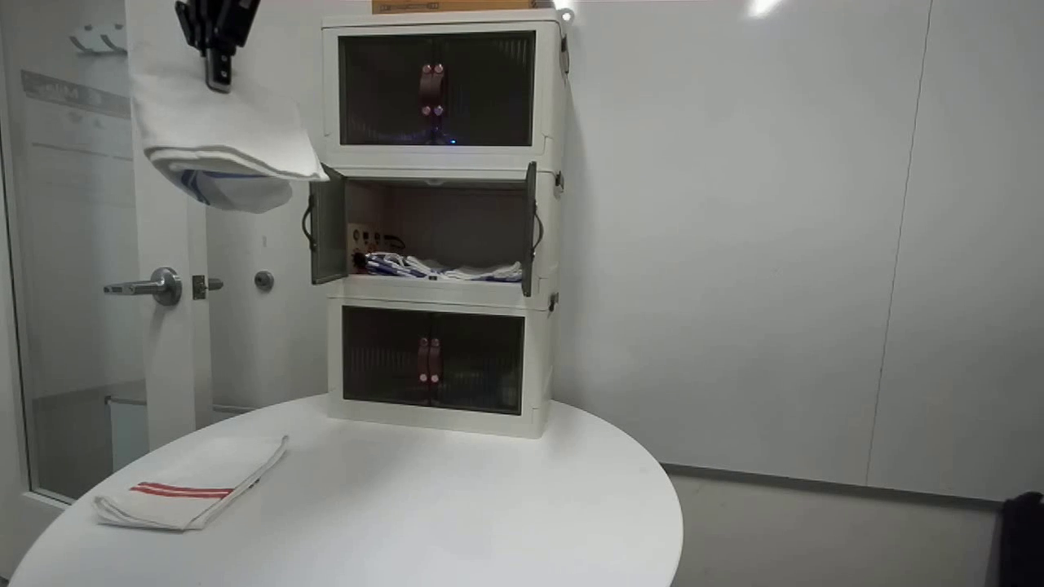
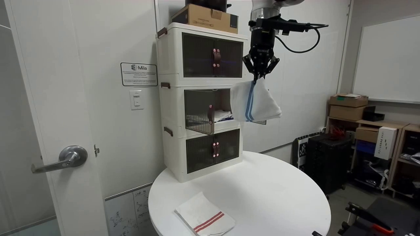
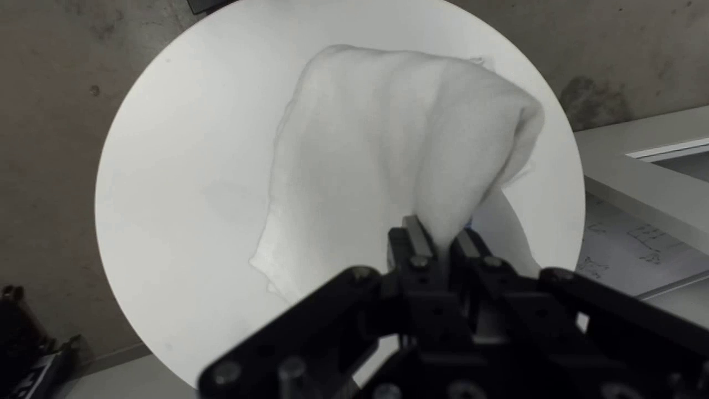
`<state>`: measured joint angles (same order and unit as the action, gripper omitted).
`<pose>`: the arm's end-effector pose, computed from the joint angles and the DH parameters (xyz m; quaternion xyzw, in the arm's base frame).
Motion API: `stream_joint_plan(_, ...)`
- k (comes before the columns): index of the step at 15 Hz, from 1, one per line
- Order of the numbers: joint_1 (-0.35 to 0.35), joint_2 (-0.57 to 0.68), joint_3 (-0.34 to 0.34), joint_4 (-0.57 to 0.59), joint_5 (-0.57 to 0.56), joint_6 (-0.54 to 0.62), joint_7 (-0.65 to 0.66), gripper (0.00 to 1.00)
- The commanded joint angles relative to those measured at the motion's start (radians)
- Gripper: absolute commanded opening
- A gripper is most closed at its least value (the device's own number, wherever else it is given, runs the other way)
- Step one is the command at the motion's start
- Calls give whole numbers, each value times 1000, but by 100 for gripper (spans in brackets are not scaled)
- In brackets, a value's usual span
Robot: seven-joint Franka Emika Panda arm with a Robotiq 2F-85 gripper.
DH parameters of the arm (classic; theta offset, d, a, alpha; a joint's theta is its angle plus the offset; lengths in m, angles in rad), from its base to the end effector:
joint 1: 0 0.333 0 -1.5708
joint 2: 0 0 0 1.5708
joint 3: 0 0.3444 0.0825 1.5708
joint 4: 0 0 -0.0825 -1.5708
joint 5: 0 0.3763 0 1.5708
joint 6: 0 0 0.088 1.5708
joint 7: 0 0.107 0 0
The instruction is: Put one towel in the middle cabinet, then close the right and left doors of the cabinet, respectively
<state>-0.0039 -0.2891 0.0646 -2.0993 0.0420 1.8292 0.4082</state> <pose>0.4550 0.0342 0.5719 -0.9837 0.1792 -0.0064 0.0130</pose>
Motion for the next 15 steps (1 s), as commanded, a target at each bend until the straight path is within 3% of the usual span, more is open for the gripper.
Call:
stream_joint_plan(1,-20,44,16,41,-49,22,66,4)
stream_joint_plan(9,14,239,58,176,-156,169,166,4)
stream_joint_plan(15,28,343,23,280,-150,167,159,4)
